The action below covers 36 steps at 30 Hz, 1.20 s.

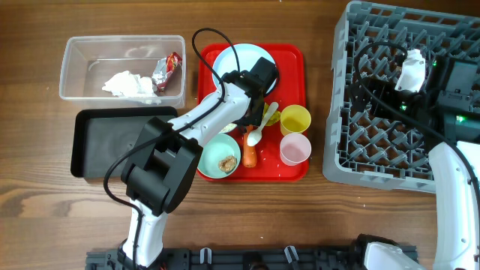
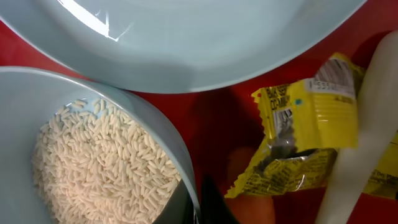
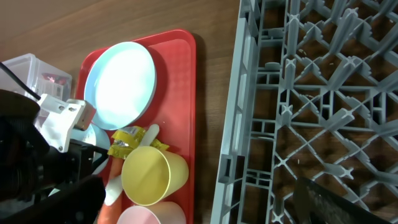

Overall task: Sort waste into correct bins and load items into the dishwasher rack
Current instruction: 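Grasp the rice-filled blue bowl with the left gripper, then tip the blue bowl over the black tray to pour out the rice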

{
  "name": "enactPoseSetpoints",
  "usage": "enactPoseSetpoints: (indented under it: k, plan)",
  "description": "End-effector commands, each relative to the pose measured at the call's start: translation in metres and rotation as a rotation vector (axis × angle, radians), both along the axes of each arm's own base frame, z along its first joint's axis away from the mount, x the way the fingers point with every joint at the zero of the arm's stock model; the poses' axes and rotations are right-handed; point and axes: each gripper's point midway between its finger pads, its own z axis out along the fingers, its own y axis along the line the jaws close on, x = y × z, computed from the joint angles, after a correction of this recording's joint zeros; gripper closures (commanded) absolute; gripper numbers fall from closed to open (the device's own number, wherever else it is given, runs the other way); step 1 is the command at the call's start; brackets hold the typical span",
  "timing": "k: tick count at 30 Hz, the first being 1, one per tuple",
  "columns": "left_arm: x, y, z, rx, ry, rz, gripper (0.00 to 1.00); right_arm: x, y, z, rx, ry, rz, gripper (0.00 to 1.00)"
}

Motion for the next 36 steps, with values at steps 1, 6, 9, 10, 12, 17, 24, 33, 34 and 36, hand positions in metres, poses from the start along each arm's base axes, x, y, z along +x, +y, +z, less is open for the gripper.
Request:
enactPoseSetpoints:
  k: [1,6,9,10,12,17,24,33,34,36]
  plan:
    - [0.002,0.008,0.008,0.000,0.004,0.023,0.96,0.003,0.001,0.005,0.018,-0.008,-0.002,0.00]
    - [0.006,0.019,0.105,-0.091,-0.103,0.084,0.96,0.003,0.001,0.005,0.017,-0.009,-0.002,0.00]
    - [-0.011,0.043,0.159,-0.192,-0.125,0.172,0.96,0.004,0.001,0.005,0.017,-0.013,-0.002,0.00]
    - [-0.016,0.055,0.172,-0.205,-0.131,0.196,0.96,0.004,0.000,0.005,0.017,-0.014,-0.002,0.00]
    - [-0.034,0.088,0.181,-0.219,-0.061,0.304,0.96,0.003,0.001,0.005,0.017,-0.010,-0.002,0.00]
    - [-0.064,0.154,0.156,-0.424,0.231,0.400,0.96,0.003,0.001,0.005,0.019,-0.010,-0.004,0.00]
    - [-0.059,0.186,0.123,-0.959,0.197,0.368,0.96,0.002,0.001,0.004,0.020,-0.005,-0.004,0.00]
    - [-0.048,0.240,0.192,-1.535,-0.098,0.440,0.96,0.002,0.001,0.004,0.021,-0.002,-0.004,0.00]
    - [-0.047,0.246,0.199,-1.577,-0.128,0.447,0.96,0.002,0.001,0.004,0.021,-0.002,-0.004,0.00]
    - [-0.047,0.251,0.199,-1.578,-0.140,0.460,0.96,0.002,0.001,0.004,0.021,-0.002,-0.004,0.00]
